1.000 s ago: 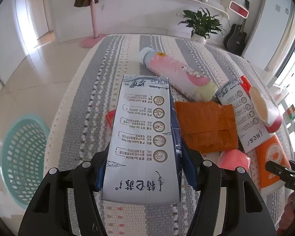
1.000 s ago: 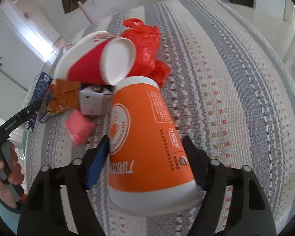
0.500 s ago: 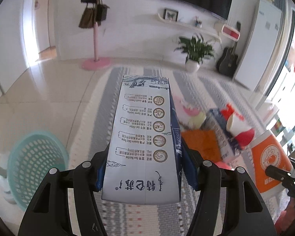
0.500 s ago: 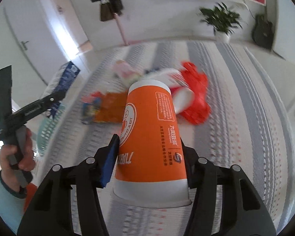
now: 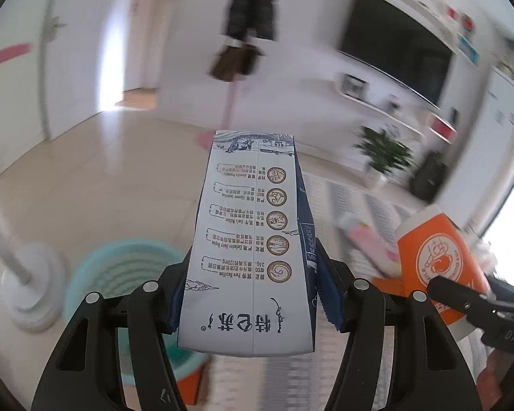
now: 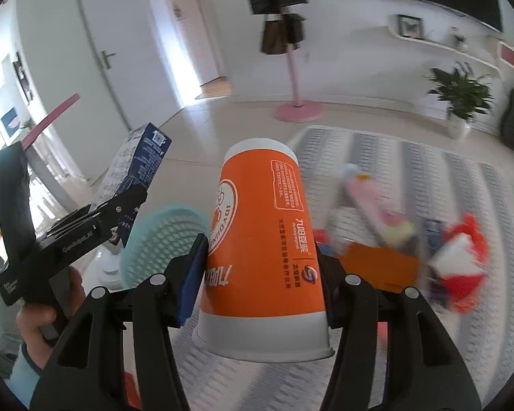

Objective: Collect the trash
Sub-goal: 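Carry carton and orange cup to the blue basket and release both, then grasp the tiger-print box with left tool while right tool grasps the pink packet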

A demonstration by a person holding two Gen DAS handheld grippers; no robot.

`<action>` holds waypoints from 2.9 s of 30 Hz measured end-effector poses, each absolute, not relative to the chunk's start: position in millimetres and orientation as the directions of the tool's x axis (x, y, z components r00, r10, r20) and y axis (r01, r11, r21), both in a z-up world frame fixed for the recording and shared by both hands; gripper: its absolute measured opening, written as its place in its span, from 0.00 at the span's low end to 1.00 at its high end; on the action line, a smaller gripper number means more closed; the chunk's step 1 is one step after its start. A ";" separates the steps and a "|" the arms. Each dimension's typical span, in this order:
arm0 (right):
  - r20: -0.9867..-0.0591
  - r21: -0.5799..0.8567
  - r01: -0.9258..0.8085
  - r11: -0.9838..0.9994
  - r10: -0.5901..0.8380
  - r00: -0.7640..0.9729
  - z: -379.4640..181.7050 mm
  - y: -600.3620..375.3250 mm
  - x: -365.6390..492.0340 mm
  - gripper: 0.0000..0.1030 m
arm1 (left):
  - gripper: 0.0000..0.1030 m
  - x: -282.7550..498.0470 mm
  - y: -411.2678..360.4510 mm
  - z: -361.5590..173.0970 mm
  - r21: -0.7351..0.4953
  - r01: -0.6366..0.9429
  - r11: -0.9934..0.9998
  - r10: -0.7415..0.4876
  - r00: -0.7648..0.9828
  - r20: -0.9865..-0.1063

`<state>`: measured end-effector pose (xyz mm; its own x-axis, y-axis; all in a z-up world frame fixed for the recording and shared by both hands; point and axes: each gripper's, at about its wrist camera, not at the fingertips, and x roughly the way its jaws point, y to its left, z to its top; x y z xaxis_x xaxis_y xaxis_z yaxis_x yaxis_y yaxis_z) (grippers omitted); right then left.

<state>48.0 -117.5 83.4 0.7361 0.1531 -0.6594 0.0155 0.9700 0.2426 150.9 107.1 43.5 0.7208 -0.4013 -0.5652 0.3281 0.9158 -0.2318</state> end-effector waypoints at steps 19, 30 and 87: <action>-0.781 0.221 -0.072 0.973 0.220 0.584 2.2 41.5 175.5 0.52 | 0.58 218.7 242.8 -28.1 -0.293 0.039 0.955 -0.258 0.596 -0.761; -0.829 0.236 -0.044 0.971 0.225 0.512 -35.4 61.7 201.9 0.54 | 0.58 222.7 250.9 -35.4 -0.302 0.029 0.953 -0.264 0.574 -0.775; -0.790 0.145 0.287 0.947 -0.064 0.610 -31.3 -257.7 -33.7 0.56 | 0.80 186.0 -121.3 -96.6 -0.119 0.433 0.893 -0.320 0.427 -0.846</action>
<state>-33.7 -257.7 -31.3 0.6103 -0.0643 -0.7896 0.2873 0.9468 0.1449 186.0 -121.3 -96.6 0.4271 -0.3199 -0.8457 0.4335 0.8933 -0.1190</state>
